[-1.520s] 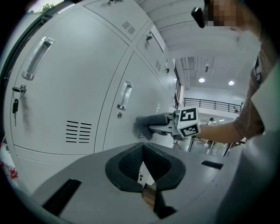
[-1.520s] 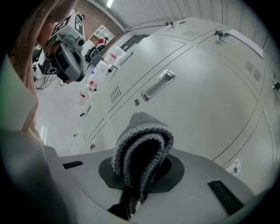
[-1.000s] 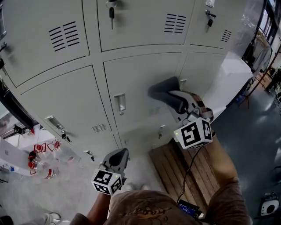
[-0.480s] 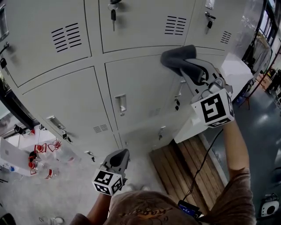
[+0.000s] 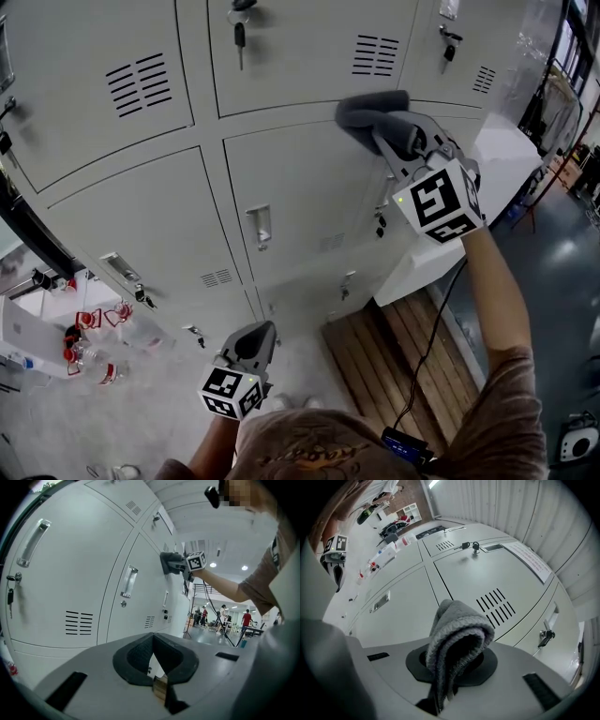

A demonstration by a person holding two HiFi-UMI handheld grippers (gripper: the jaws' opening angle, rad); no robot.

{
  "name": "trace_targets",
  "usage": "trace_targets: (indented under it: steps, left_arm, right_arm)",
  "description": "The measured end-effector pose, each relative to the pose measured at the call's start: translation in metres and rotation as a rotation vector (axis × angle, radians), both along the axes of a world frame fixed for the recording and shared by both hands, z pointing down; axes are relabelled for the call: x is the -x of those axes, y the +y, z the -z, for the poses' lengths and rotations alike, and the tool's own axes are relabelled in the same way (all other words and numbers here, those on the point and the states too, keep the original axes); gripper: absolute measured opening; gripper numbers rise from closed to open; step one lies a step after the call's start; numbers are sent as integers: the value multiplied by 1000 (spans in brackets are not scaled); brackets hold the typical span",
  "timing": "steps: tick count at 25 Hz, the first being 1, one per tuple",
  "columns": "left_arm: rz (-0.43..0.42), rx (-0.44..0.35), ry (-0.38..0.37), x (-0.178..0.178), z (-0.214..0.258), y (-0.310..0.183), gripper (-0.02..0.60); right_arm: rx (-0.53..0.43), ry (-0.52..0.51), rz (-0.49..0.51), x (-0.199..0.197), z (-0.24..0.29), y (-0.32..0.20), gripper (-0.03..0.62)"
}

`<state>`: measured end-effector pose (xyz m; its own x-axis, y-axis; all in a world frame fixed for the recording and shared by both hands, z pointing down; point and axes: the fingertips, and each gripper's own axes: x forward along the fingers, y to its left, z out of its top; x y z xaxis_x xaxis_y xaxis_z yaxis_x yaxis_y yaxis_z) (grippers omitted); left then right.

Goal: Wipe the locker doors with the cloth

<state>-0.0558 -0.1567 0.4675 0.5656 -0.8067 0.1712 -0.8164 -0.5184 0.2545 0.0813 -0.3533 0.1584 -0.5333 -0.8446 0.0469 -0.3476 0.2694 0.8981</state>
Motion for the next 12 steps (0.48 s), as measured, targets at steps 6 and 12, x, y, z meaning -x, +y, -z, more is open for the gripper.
trace_targets:
  steps: [6,12]
  left_arm:
    - [13,5,2,4,-2,-3,0]
    - [5,9,6,-1,-4,-6,0]
  right_arm:
    - [-22,-10,-1,3,-4,-6,34]
    - [-41,9,-3,5,-14,-6,34]
